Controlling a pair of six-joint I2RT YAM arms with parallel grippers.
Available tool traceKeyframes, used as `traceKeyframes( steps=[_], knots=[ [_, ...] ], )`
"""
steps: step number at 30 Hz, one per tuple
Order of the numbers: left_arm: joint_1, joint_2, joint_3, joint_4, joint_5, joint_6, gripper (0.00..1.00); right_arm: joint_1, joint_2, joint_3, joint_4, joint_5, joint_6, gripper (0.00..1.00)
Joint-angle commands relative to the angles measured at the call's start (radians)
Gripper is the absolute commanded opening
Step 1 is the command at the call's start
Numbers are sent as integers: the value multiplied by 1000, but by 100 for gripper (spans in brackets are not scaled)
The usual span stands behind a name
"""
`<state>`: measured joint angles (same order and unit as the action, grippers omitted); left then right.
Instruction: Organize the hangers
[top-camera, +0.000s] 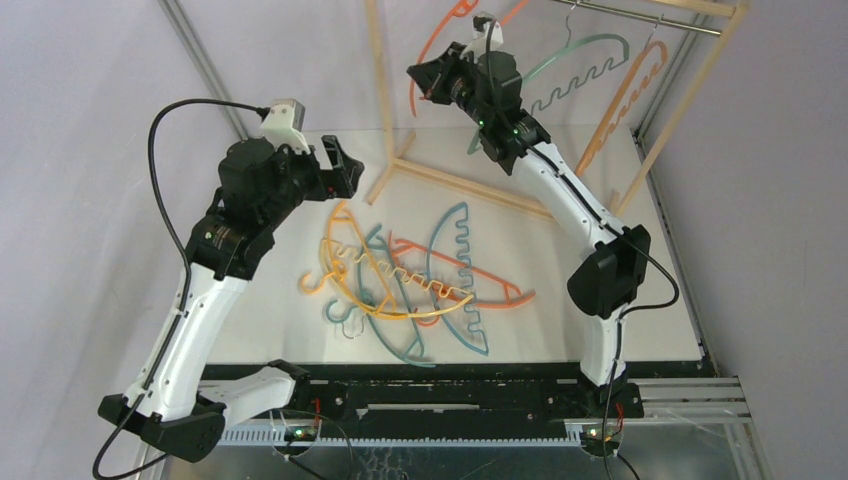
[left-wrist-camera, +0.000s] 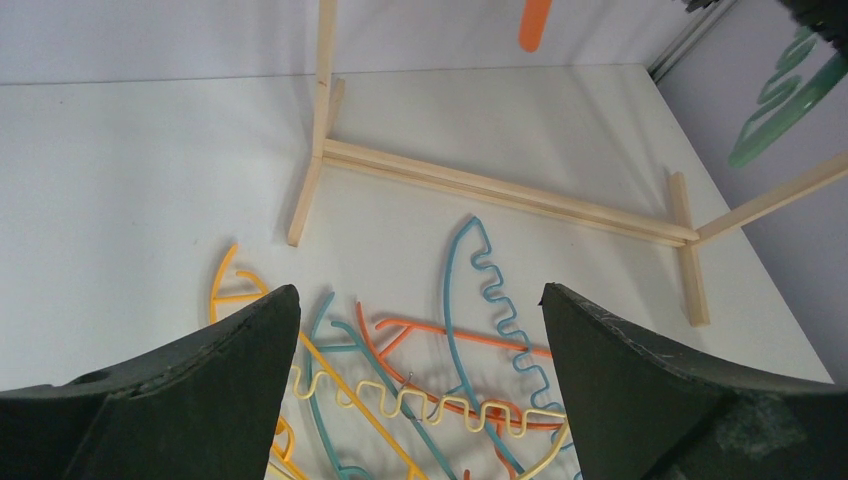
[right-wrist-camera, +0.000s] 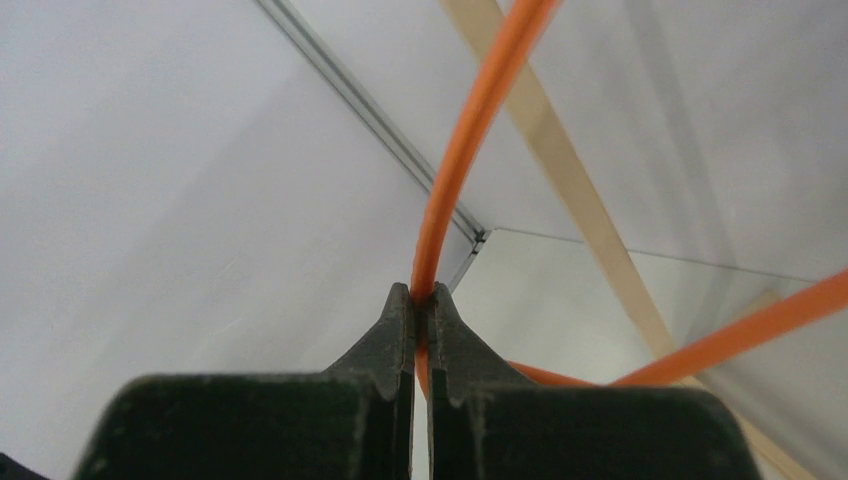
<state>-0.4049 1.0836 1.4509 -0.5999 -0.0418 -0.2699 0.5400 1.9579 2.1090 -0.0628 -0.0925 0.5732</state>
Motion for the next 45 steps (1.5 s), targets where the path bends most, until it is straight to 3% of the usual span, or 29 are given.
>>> traceKeyframes(
  steps=[1, 9, 19, 30, 45],
  knots=[
    [8, -12, -3, 59, 6, 6, 94, -22, -53, -92, 33, 36, 0, 0],
    [9, 19, 2, 73, 31, -1, 94, -32, -99, -203, 59, 34, -24, 0],
    [16, 47, 20, 83, 34, 7, 94, -34, -85, -108, 45, -14, -135, 0],
    [23, 89, 37, 98, 53, 7, 94, 67, -137, -98, 16, -41, -303, 0],
    [28, 103, 29, 102, 67, 9, 94, 55, -146, -66, 27, -79, -280, 0]
  ],
)
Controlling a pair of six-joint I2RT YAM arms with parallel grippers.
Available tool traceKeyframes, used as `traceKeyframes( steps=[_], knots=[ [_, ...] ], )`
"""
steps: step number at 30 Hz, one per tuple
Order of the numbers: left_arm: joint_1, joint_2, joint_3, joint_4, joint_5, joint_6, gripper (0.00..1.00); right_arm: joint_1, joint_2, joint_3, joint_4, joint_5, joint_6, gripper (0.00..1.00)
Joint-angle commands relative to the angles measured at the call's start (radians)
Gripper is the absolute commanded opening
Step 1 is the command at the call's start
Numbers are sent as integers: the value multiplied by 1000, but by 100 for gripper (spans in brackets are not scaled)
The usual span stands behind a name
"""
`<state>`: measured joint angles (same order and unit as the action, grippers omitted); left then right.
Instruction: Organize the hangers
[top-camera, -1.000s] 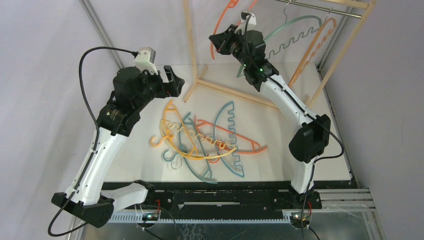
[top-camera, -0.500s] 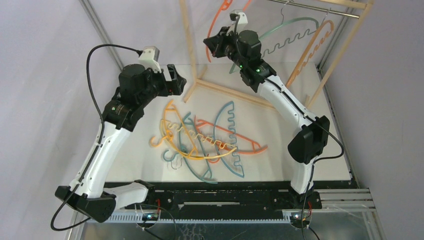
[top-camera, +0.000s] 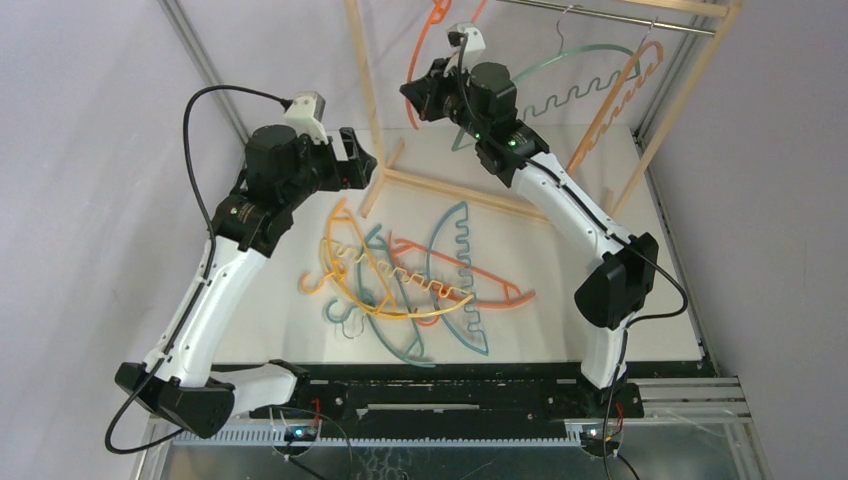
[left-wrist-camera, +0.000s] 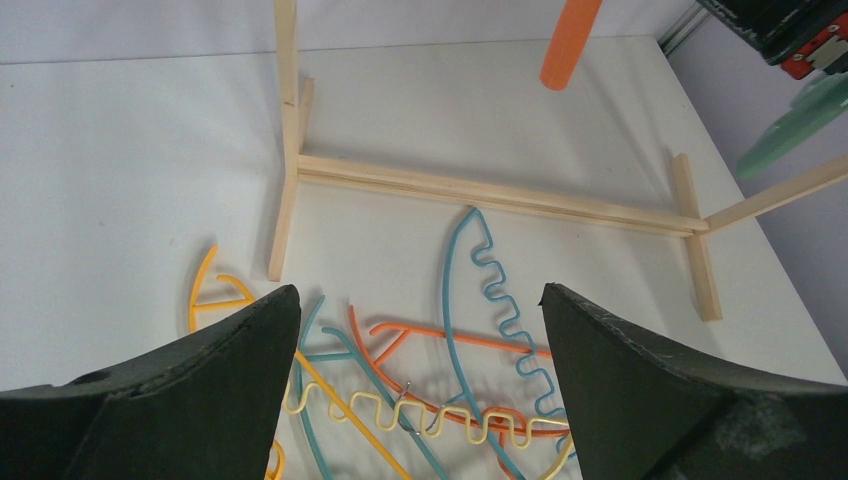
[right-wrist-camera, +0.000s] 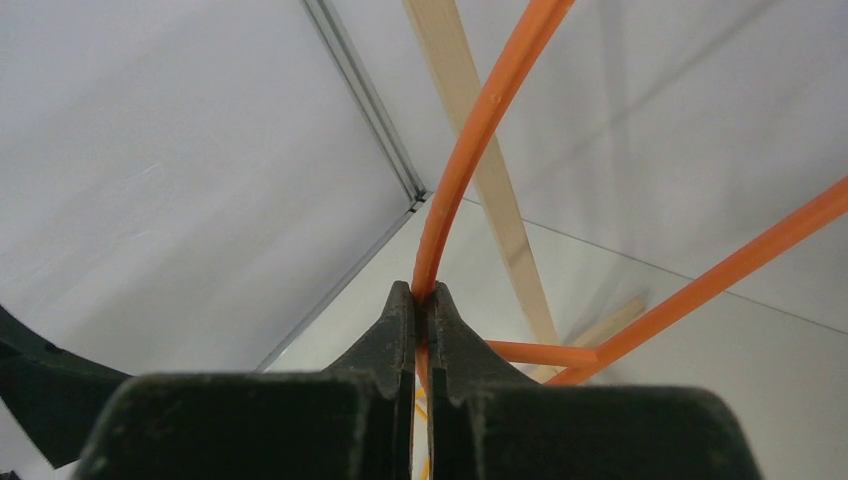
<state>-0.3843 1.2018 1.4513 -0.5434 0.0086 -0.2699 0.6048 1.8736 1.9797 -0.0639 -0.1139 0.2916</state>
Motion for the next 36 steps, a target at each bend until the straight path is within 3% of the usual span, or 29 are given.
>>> traceKeyframes(
  steps=[1, 8, 28, 36],
  knots=[
    [7, -18, 23, 47, 16, 9, 94, -16, -68, 62, 39, -73, 19, 0],
    [10, -27, 1, 58, 17, 2, 94, -27, -114, 24, 123, -150, 94, 0],
    [12, -13, -23, 80, 30, -8, 94, -1, -118, -79, 18, -180, -31, 0],
    [15, -11, -22, 79, 34, -4, 94, -42, -112, -105, 38, -162, 6, 0]
  ],
)
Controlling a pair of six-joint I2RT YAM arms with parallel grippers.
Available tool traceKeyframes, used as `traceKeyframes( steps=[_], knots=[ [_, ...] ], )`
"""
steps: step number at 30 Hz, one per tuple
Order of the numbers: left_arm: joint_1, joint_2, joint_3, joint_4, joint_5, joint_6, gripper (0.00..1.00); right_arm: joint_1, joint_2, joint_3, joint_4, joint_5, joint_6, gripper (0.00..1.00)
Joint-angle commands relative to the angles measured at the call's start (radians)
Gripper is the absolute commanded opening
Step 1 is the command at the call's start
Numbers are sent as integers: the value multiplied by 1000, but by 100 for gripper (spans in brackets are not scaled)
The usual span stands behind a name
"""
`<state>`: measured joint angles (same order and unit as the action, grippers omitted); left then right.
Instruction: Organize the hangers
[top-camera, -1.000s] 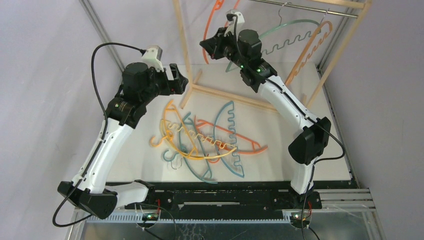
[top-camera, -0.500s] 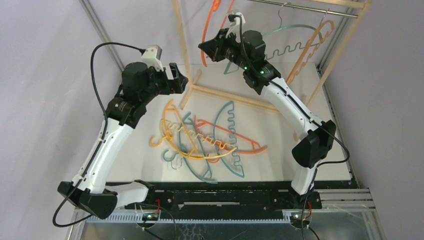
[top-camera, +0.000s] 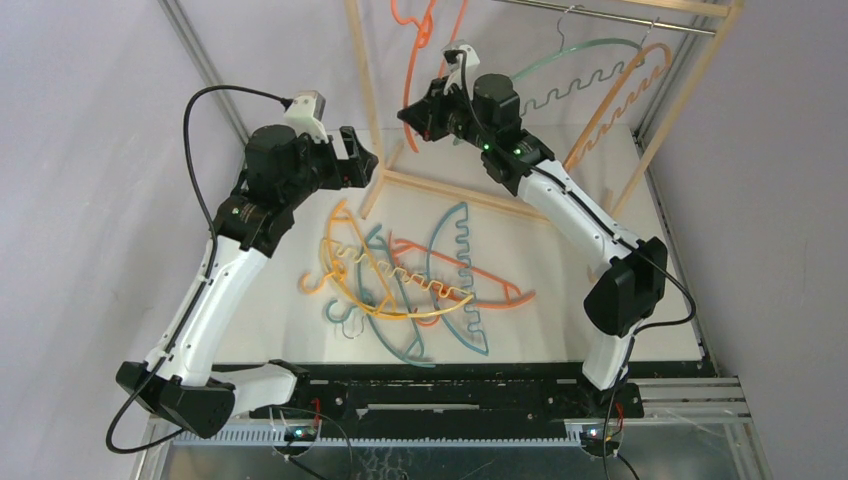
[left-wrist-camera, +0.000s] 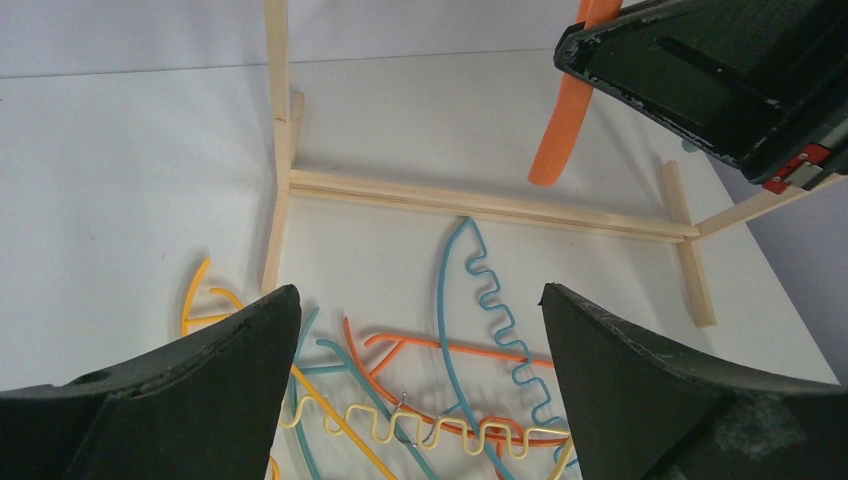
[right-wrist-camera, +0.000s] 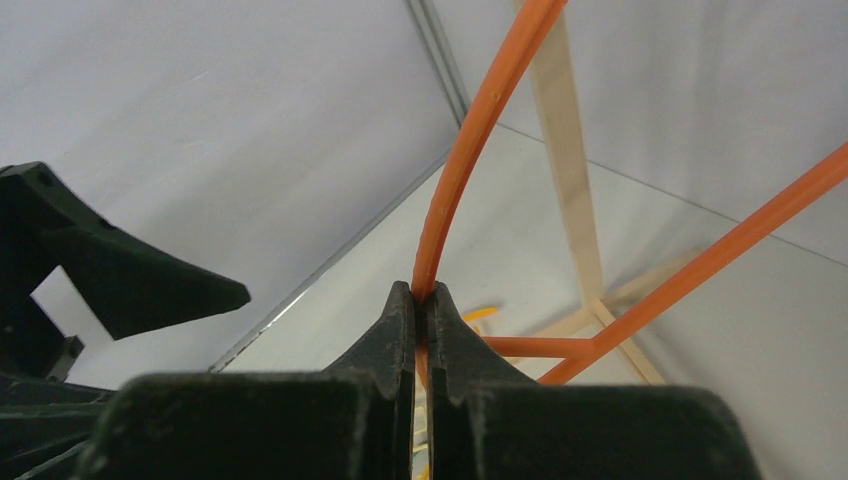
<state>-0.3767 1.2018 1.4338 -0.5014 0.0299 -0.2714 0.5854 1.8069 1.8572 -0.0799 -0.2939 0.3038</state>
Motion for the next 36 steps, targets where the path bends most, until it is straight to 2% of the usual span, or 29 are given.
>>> traceKeyframes(
  steps=[1, 10, 22, 27, 36],
  knots=[
    [9, -11, -5, 37, 12, -2, 94, -25, -42, 22, 56, 20, -4, 0],
    [14, 0, -2, 35, 17, -1, 94, -43, -23, 52, 60, 12, 14, 0],
    [17, 7, 2, 32, 23, 3, 94, -102, 12, 71, 79, 27, 126, 0],
    [19, 9, -1, 33, 23, 4, 94, -107, 62, 143, 23, 20, 135, 0],
    [28, -7, -19, 32, 16, 5, 94, -89, 132, 163, -3, 25, 141, 0]
  ],
)
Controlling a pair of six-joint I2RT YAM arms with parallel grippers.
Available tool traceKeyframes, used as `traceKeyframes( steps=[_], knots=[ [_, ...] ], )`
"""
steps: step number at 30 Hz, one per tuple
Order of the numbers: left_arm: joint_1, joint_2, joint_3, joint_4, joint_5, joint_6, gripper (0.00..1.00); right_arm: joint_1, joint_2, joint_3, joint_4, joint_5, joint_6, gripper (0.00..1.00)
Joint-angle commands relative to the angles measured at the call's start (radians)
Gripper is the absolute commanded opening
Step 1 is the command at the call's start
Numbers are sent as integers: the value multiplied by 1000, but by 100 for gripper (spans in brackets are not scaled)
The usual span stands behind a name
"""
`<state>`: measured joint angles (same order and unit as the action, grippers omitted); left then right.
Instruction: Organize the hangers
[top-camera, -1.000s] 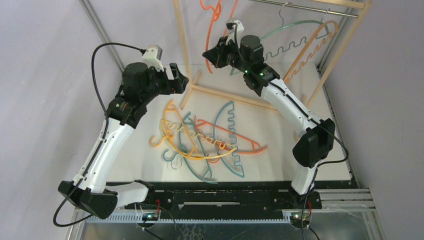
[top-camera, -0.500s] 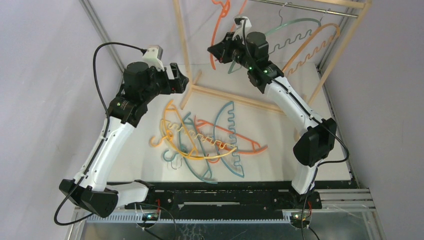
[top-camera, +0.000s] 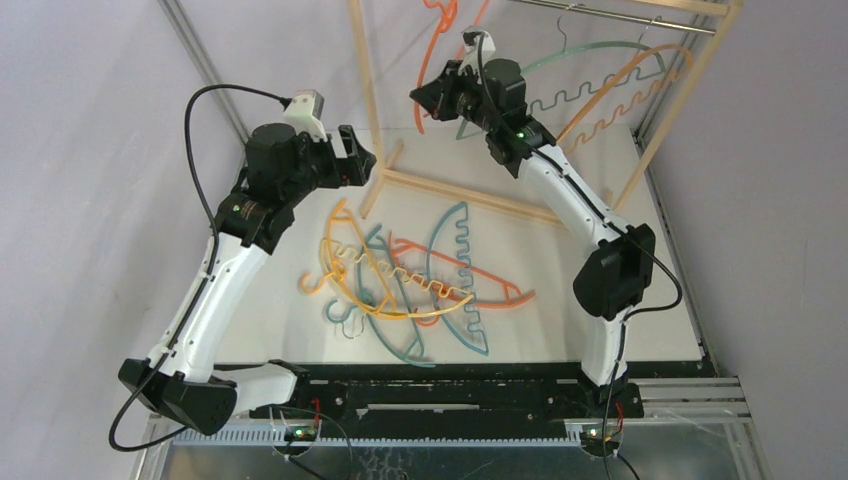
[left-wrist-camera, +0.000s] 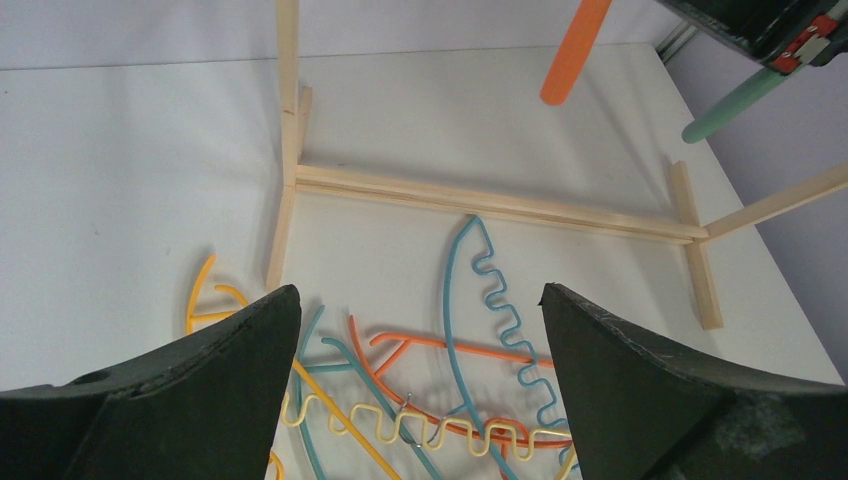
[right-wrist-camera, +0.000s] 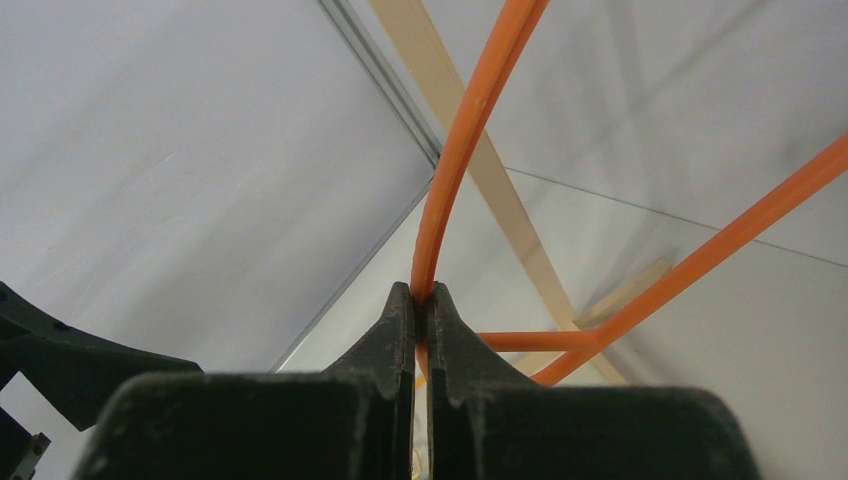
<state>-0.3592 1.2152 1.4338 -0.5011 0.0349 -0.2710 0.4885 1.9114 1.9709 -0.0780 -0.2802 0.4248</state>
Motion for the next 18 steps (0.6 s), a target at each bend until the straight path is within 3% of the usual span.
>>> traceKeyframes(
  steps=[1, 18],
  knots=[
    [12, -24, -23, 33, 13, 5, 94, 14, 33, 54, -8, 16, 19, 0],
    [40, -54, -22, 2, 4, 30, 94, 107, 226, 265, -60, 38, 5, 0]
  ],
)
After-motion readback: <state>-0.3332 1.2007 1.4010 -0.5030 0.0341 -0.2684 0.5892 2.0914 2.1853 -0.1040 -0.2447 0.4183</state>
